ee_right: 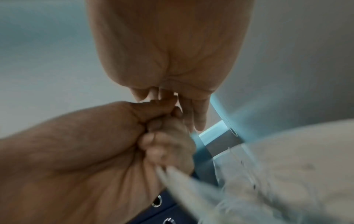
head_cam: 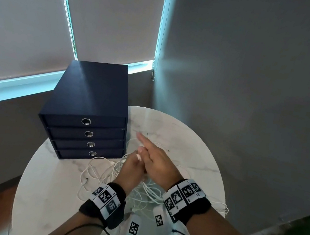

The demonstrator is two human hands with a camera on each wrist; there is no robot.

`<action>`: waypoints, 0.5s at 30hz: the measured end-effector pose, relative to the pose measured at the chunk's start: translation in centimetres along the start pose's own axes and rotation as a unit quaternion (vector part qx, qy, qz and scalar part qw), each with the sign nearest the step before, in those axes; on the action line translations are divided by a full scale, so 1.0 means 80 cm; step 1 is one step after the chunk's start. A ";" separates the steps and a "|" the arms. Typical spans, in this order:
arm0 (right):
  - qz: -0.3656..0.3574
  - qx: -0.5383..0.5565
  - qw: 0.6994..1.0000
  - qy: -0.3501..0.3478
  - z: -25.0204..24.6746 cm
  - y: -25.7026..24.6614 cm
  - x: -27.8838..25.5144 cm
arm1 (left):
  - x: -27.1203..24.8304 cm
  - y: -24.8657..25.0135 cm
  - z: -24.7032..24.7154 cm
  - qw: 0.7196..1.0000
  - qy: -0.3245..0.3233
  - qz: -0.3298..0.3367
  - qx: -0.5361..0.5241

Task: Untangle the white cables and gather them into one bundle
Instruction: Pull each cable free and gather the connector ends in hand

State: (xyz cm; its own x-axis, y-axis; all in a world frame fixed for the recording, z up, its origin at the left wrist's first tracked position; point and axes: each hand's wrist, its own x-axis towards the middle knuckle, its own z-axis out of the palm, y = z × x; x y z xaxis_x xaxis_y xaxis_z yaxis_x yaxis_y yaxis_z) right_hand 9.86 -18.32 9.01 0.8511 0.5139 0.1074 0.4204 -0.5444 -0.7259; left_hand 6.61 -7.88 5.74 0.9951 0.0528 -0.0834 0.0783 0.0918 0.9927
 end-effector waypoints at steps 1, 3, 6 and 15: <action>0.032 0.090 0.995 -0.001 0.005 -0.001 -0.006 | 0.001 0.002 -0.003 1.000 0.010 0.009 -0.016; 0.111 0.221 0.968 -0.036 0.017 0.004 -0.019 | 0.008 0.002 -0.010 0.998 0.039 0.006 -0.056; 0.140 0.251 0.955 -0.079 0.026 0.018 -0.034 | 0.017 0.004 -0.018 0.985 0.097 -0.013 -0.140; 0.099 0.122 0.983 -0.098 0.028 0.025 -0.043 | 0.023 0.004 -0.023 0.960 0.191 0.043 -0.200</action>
State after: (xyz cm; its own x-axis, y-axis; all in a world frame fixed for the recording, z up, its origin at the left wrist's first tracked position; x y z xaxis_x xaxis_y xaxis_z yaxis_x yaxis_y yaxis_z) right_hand 7.06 -19.66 5.66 0.8216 0.5446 -0.1685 0.1439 -0.4842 -0.8630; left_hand 8.31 -5.89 5.76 0.8965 0.4309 -0.1032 -0.1091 0.4403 0.8912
